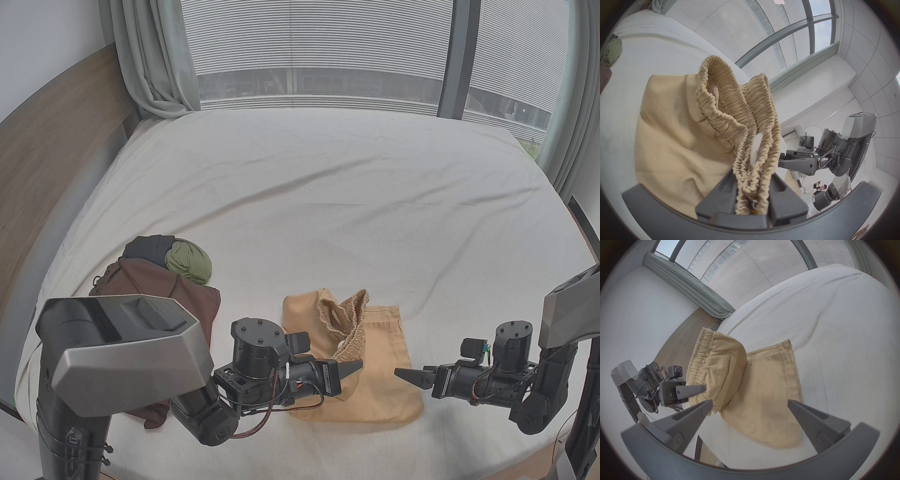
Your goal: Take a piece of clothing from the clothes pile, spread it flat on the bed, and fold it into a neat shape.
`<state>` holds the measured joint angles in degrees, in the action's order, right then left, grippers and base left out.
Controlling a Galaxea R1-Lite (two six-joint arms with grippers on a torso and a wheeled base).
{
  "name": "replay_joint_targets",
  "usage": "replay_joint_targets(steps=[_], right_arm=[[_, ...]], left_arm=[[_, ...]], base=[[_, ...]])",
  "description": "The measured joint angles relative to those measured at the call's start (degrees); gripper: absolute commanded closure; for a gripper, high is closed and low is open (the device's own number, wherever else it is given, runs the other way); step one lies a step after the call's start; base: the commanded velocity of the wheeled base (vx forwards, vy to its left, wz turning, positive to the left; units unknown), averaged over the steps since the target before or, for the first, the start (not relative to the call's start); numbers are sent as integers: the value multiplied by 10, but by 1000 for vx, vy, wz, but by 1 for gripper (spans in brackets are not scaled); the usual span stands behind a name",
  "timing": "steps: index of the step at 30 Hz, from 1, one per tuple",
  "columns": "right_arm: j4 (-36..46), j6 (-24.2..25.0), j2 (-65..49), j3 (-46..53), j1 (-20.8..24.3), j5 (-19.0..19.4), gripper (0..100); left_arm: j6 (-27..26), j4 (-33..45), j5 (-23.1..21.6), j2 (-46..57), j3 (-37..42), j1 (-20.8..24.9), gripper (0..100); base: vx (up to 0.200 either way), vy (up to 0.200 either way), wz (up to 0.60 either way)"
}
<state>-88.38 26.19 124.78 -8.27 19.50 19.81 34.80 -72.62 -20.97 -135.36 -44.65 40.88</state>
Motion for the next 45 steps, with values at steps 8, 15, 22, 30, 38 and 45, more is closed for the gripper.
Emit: replay_joint_targets(steps=[8, 15, 22, 30, 38, 45], right_arm=[[0, 0, -8, -3, -5, 0, 0], [0, 0, -11, -3, -8, 0, 0], [0, 0, -12, -4, -9, 0, 0], [0, 0, -13, -4, -9, 0, 0], [0, 0, -14, -3, -9, 0, 0], [0, 0, -14, -4, -11, 0, 0]], left_arm=[[0, 32, 1, -25, -35, 19, 100], [0, 53, 2, -39, -64, 26, 100], [0, 66, 5, -49, -84, 33, 100], [0, 75, 5, -55, -94, 39, 100], [5, 72, 5, -63, -99, 41, 0], [9, 64, 12, -68, -104, 42, 0]], base=[[0, 0, 0], [0, 0, 0], [0, 0, 0], [0, 0, 0], [0, 0, 0], [0, 0, 0]])
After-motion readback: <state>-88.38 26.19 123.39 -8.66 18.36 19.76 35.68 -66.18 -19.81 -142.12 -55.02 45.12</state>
